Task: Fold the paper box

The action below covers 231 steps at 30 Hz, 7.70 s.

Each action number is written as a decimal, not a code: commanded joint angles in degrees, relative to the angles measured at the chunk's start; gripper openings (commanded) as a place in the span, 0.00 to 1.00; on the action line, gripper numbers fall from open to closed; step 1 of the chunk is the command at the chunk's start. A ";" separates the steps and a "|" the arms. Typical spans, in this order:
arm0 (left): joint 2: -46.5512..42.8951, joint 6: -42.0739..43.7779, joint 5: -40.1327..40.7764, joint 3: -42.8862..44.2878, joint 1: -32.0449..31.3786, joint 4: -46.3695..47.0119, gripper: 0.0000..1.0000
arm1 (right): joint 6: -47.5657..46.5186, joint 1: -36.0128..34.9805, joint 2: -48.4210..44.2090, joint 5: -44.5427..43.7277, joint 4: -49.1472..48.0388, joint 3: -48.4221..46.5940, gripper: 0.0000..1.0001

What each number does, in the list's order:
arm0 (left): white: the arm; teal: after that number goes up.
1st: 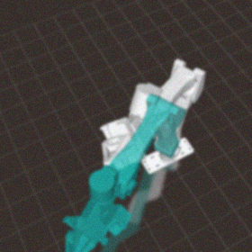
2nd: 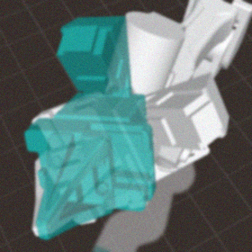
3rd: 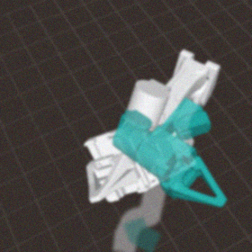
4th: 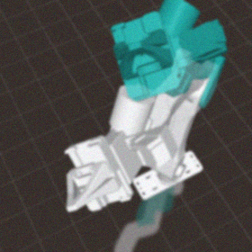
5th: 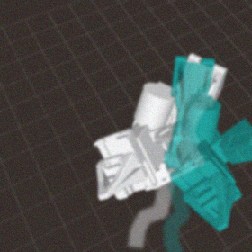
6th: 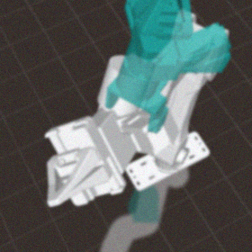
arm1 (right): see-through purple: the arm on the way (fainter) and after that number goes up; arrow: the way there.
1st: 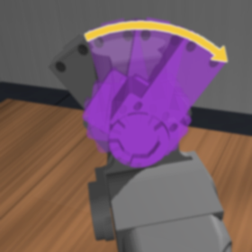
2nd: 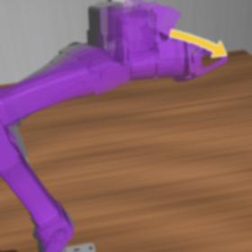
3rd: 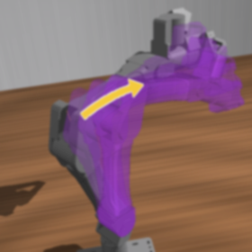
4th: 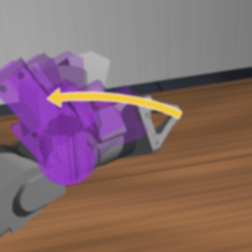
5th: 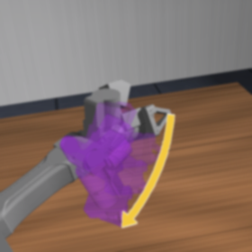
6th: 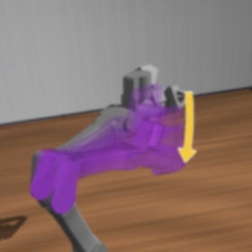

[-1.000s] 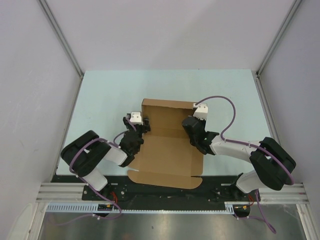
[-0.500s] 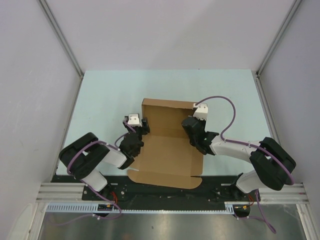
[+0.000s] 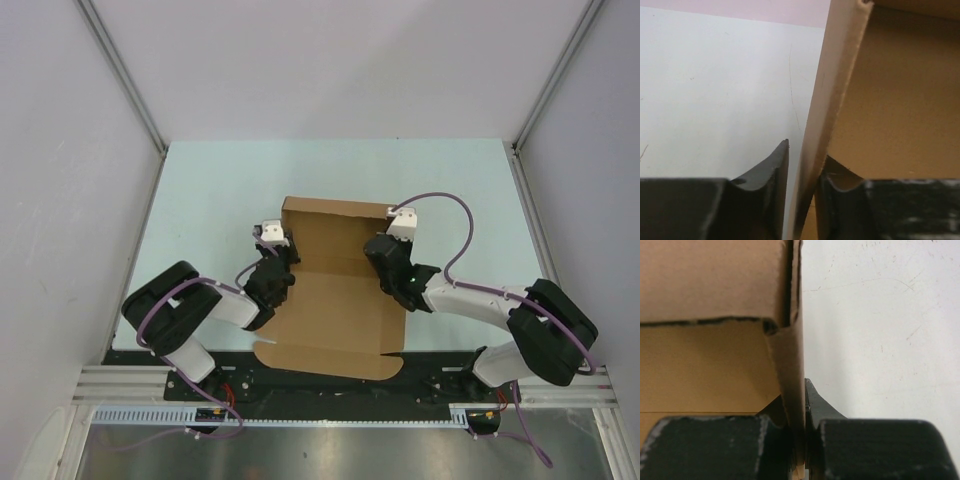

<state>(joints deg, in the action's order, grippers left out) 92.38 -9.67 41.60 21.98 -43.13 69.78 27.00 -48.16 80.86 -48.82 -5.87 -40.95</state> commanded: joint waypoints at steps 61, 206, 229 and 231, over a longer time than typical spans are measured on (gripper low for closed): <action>-0.71 4.75 6.38 -5.45 -4.76 15.92 0.33 | 9.74 25.05 -7.82 63.41 5.60 -6.87 0.60; -56.26 -33.66 -40.81 8.08 37.16 -80.94 0.77 | -89.49 -27.70 13.53 -5.59 -13.46 -18.99 0.73; -53.37 -26.98 -29.39 25.80 37.16 -90.43 0.79 | -96.53 -21.63 17.23 -11.55 -17.18 -27.16 0.18; -52.39 -26.89 -27.55 28.98 37.16 -91.92 0.79 | -93.29 -19.96 16.70 -12.79 -12.53 -30.23 0.18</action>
<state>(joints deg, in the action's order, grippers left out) 38.81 -38.50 9.08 43.59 -6.13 -20.34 -69.10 -70.32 100.84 -57.17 -22.20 -65.19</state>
